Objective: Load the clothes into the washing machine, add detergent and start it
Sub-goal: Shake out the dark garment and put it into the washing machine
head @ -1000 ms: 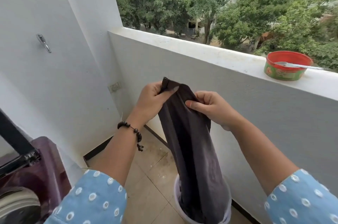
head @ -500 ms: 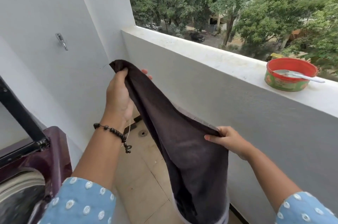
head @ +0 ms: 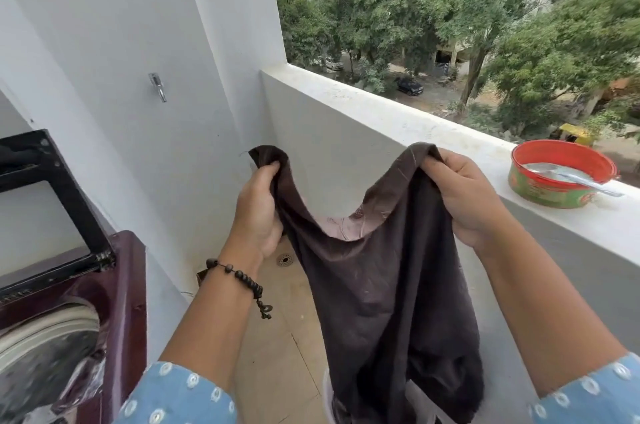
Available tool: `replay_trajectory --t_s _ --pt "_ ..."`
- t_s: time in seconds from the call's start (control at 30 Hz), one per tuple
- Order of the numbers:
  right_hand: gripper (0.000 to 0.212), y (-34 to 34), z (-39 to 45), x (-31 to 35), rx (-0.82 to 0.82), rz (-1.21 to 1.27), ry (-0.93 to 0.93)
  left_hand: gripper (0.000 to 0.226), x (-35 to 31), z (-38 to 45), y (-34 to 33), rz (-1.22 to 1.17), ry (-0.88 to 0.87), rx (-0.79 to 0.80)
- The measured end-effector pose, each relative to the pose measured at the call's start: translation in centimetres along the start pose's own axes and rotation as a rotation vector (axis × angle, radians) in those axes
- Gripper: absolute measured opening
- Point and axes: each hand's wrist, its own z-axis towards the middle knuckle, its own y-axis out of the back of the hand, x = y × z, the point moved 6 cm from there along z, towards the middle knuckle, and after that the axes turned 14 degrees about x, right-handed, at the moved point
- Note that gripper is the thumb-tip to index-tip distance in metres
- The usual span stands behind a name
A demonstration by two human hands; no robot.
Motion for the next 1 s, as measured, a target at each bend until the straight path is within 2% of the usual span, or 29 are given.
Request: replay_trajectory --t_s 0.07,0.1,0.23,0.3,0.37,0.43,0.5,0.53,0.63,0.7,0.8,0.87,0.9,1.0 --pt "0.034 0.5 -0.1 0.5 -0.035 0.005 0.012 0.024 -0.2 -0.6 -1.1 0.129 -0.02 0.092" --pt "0.031 0.9 -0.2 0.7 -0.065 0.01 0.014 0.022 -0.3 -0.9 -1.3 0.266 -0.035 0.148" --pt "0.028 2.9 -0.7 1.2 -0.199 0.052 0.02 0.073 0.8 -2.1 -1.6 1.222 0.0 0.384" --pt "0.025 3.2 -0.9 1.5 -0.182 0.04 0.028 0.076 1.5 -2.5 -1.5 1.448 0.026 0.38" --pt "0.023 3.1 -1.0 1.5 -0.15 0.027 0.023 0.042 1.3 -2.1 -1.2 1.377 -0.041 0.28" --pt "0.021 3.1 -0.9 1.3 -0.146 0.028 0.009 0.005 0.8 -1.6 -0.6 1.006 -0.076 0.142" --pt "0.022 2.8 -0.7 1.2 -0.12 0.044 -0.006 0.028 0.7 -1.4 -0.8 0.688 -0.084 0.067" --pt "0.024 2.3 -0.6 1.2 -0.094 0.034 -0.017 0.033 0.7 -1.3 -1.3 0.552 -0.085 0.068" --pt "0.019 0.0 -0.2 0.8 0.014 -0.069 -0.045 0.024 1.7 -1.4 -4.2 0.247 -0.004 0.152" --pt "0.023 -2.0 0.2 0.2 0.092 -0.171 -0.052 0.025 2.6 -1.2 -5.9 0.246 0.028 0.23" --pt "0.008 -3.7 0.8 -0.3 0.14 -0.299 -0.028 0.074 4.2 -0.8 -7.2 0.344 0.047 0.383" --pt "0.012 -3.8 1.0 -0.4 0.128 -0.319 -0.029 0.093 4.7 -0.5 -7.4 0.417 0.026 0.441" --pt "0.011 -3.7 1.0 -0.3 0.133 -0.315 -0.032 0.092 4.6 -0.3 -7.2 0.461 0.02 0.438" --pt "0.004 -2.3 1.2 -0.5 0.127 -0.299 -0.076 0.057 3.9 0.3 -6.5 0.639 0.019 0.443"
